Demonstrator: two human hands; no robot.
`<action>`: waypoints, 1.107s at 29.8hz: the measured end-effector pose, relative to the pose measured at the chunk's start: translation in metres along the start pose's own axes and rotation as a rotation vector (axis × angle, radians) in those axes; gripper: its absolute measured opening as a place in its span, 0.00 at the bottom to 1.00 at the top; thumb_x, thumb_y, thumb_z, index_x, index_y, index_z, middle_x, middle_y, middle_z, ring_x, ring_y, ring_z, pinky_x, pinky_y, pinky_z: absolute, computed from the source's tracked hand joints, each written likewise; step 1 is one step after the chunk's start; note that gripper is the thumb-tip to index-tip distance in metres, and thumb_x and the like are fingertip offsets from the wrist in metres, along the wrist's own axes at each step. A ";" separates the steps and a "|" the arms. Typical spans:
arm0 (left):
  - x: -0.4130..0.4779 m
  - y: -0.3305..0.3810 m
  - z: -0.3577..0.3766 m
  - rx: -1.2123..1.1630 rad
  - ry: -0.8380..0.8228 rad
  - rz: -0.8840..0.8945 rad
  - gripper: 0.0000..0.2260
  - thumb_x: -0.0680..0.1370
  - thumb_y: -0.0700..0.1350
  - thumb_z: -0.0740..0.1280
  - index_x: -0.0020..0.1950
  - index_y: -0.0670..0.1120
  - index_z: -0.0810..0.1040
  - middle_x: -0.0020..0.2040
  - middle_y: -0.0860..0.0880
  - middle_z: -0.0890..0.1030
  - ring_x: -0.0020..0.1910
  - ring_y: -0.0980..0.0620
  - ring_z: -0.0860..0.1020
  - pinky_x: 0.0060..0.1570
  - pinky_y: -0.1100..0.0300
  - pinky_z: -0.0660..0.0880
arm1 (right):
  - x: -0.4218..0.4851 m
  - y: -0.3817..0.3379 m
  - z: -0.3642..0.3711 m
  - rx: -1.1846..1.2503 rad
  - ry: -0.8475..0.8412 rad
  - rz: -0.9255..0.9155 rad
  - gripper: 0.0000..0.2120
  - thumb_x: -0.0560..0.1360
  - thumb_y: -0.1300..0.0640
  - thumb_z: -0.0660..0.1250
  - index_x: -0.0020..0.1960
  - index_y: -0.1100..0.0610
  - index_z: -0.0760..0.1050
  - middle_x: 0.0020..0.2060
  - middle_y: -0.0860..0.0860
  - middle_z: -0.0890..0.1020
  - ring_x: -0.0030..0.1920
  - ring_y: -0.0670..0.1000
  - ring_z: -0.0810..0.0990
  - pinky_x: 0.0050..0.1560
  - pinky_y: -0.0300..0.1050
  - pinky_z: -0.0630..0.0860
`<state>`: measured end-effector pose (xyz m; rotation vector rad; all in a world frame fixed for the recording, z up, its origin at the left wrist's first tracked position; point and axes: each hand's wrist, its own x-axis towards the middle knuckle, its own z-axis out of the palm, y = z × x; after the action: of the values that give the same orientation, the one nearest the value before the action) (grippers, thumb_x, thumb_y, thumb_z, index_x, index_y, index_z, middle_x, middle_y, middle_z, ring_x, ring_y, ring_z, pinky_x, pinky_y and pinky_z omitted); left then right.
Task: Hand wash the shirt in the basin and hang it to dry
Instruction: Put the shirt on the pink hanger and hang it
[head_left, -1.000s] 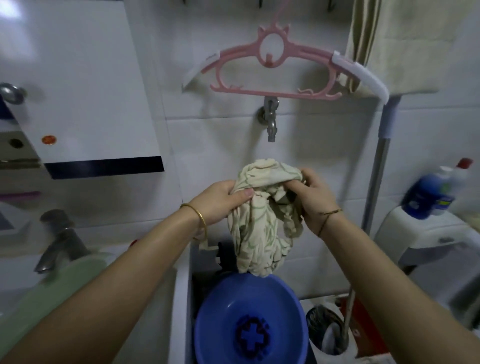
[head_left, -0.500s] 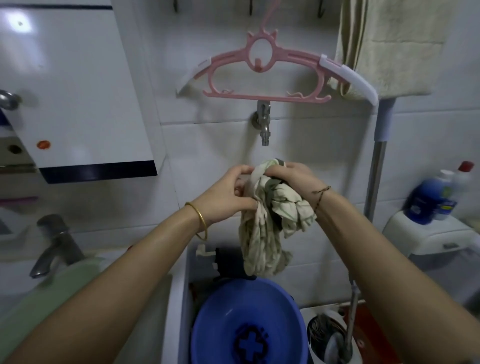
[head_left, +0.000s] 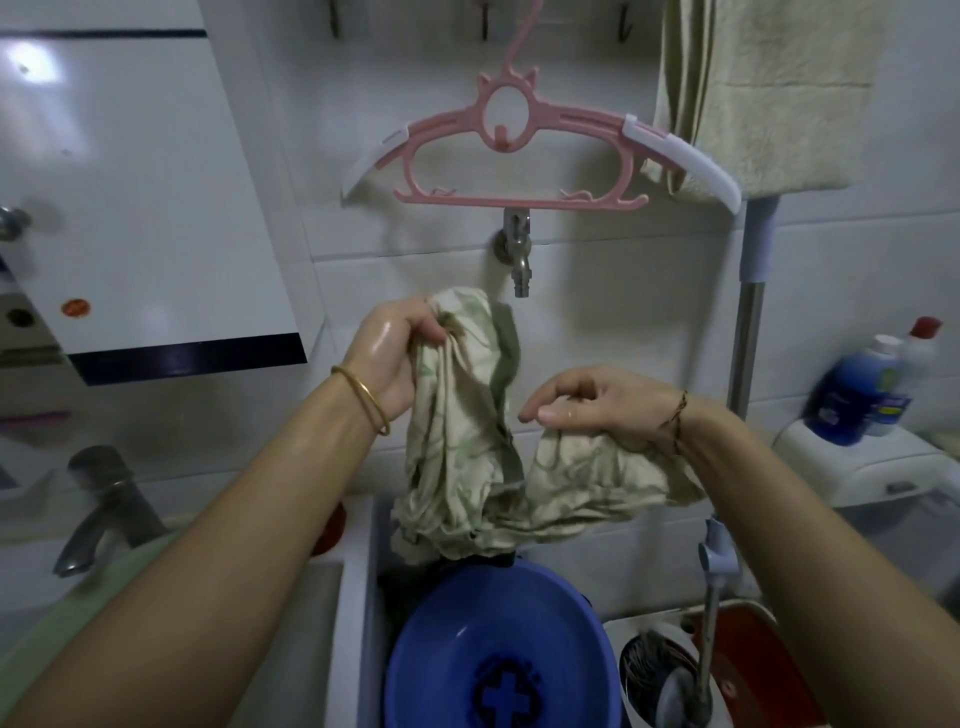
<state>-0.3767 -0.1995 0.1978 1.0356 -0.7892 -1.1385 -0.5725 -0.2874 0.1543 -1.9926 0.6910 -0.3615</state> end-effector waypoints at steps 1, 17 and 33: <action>-0.001 0.004 -0.003 -0.042 0.001 0.002 0.15 0.62 0.31 0.52 0.43 0.36 0.74 0.38 0.42 0.75 0.36 0.45 0.76 0.50 0.55 0.76 | 0.001 0.003 0.002 0.034 0.017 0.016 0.16 0.67 0.47 0.71 0.51 0.54 0.81 0.41 0.53 0.83 0.40 0.46 0.79 0.44 0.36 0.76; 0.014 -0.014 0.019 0.639 0.190 0.095 0.18 0.70 0.38 0.65 0.58 0.49 0.70 0.52 0.46 0.74 0.48 0.52 0.74 0.41 0.63 0.69 | 0.033 -0.014 0.037 0.526 0.686 0.021 0.09 0.73 0.66 0.65 0.35 0.58 0.76 0.27 0.49 0.80 0.31 0.49 0.77 0.38 0.43 0.75; 0.009 -0.082 -0.008 1.117 -0.306 -0.141 0.35 0.68 0.49 0.76 0.69 0.47 0.62 0.62 0.50 0.71 0.62 0.50 0.71 0.63 0.54 0.72 | 0.013 -0.041 0.012 1.159 0.510 0.016 0.17 0.79 0.52 0.55 0.34 0.56 0.70 0.29 0.51 0.75 0.32 0.50 0.75 0.41 0.42 0.74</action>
<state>-0.3944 -0.2129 0.1181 1.8641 -1.7094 -0.9523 -0.5431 -0.2715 0.1838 -0.7850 0.5843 -1.0084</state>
